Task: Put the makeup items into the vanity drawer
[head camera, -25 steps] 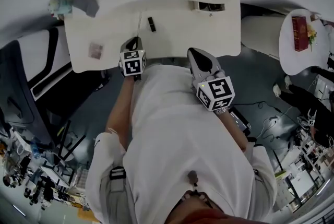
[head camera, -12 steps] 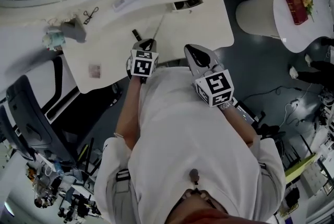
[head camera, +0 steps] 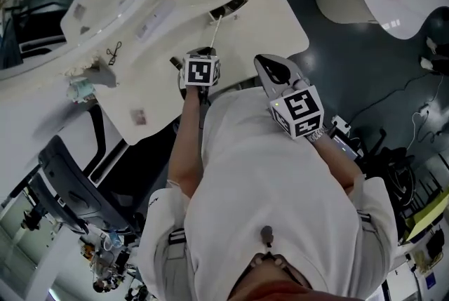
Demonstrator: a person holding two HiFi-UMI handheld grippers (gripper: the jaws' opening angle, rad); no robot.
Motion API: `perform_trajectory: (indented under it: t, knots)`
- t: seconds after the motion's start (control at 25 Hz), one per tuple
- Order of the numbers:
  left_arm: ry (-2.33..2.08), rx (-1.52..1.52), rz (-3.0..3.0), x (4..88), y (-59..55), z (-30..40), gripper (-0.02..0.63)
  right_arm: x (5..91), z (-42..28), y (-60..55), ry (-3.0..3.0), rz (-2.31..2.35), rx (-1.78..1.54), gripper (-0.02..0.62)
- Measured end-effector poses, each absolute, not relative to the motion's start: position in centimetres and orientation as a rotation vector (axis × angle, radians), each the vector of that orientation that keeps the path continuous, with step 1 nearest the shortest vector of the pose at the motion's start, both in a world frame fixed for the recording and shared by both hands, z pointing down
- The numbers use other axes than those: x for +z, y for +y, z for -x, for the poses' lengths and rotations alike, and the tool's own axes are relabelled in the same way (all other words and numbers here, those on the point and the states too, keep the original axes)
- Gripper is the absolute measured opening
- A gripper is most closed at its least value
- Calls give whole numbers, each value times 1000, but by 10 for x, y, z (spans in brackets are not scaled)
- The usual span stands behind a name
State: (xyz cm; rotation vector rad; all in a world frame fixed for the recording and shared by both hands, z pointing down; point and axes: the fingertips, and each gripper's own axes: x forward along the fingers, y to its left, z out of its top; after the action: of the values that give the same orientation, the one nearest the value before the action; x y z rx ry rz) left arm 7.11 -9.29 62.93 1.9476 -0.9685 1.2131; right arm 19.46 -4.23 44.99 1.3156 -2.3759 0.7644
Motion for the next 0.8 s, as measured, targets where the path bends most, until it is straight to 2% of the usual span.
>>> perform_trajectory:
  t: [0.8]
  knots:
    - [-995,1322,-1882,638,-165,-139,35,457,-285,-64,-2371,-1347,843,0]
